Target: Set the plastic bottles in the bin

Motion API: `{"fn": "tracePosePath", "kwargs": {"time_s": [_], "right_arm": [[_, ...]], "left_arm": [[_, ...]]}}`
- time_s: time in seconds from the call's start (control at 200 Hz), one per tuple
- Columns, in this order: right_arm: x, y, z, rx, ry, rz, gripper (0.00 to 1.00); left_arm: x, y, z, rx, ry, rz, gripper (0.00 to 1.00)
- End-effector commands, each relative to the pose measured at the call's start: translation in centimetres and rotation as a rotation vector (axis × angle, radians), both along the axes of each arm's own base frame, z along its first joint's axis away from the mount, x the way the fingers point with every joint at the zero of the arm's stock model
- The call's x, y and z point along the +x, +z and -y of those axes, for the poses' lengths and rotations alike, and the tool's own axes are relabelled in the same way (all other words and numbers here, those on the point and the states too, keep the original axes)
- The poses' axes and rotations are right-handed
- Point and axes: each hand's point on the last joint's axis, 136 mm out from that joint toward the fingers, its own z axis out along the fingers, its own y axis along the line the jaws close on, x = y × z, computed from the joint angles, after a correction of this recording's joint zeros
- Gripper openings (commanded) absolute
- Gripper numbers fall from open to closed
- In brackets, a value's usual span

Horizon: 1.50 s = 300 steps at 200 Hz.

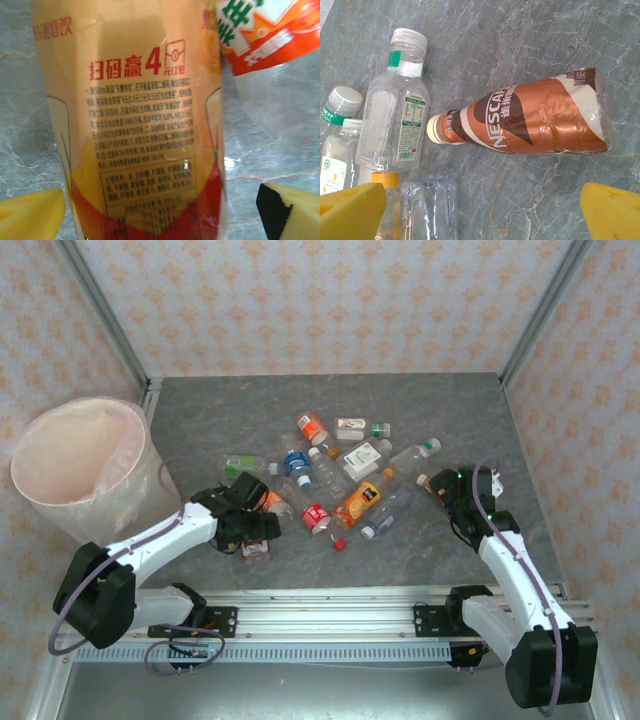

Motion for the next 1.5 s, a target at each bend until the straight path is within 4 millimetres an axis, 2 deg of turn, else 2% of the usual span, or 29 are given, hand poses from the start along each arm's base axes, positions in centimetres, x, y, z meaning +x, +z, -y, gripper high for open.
{"fn": "tracePosePath", "kwargs": {"time_s": [0.0,0.145,0.225,0.36,0.475,0.55,0.676,0.861,1.071,1.216,1.341,1.401,1.496], "right_arm": [[-0.3,-0.2,0.5,-0.023,-0.02,-0.001,0.99],[-0.6,-0.3,0.8,-0.048,-0.013,-0.019,0.99],[-0.8,-0.4,0.8,-0.056,-0.01,-0.028,1.0],[-0.7,-0.2,0.8,-0.055,-0.005,-0.02,0.99],[0.0,0.4,0.1,-0.038,0.03,0.025,0.99],[0.4,1.1,-0.2,-0.031,0.05,0.061,0.99],[0.9,2.5,-0.7,-0.026,0.085,0.13,0.99],[1.4,4.6,-1.1,-0.031,0.114,0.229,0.99],[2.2,7.7,-1.6,-0.031,0.149,0.378,0.99],[2.8,9.7,-1.2,-0.053,0.13,0.47,0.99],[2.9,10.8,-0.7,-0.109,0.128,0.481,0.99],[2.7,11.0,-0.5,-0.132,0.136,0.469,0.99],[2.3,10.5,-0.5,-0.156,0.151,0.45,0.99]], "left_arm": [[0.3,-0.7,-0.3,0.077,-0.039,0.005,0.98],[0.4,-1.6,-0.9,0.155,-0.047,-0.012,0.93],[0.6,-1.4,-1.0,0.173,-0.053,0.003,0.86],[0.9,-0.4,-1.1,0.161,-0.043,0.061,0.71],[0.9,0.6,-1.3,0.138,-0.034,0.116,0.64],[0.9,2.0,-1.8,0.14,-0.019,0.16,0.62],[1.8,6.5,-1.5,0.068,-0.018,0.31,0.62],[3.3,14.6,-3.5,0.056,0.076,0.517,0.62],[6.0,24.8,-6.2,0.106,0.218,0.745,0.6],[8.2,30.0,-7.5,0.062,0.371,0.938,0.6],[8.8,34.4,-10.4,0.127,0.499,1.074,0.62],[8.0,36.4,-12.9,0.215,0.565,1.095,0.6],[6.8,38.5,-16.1,0.305,0.637,1.098,0.59]]}}
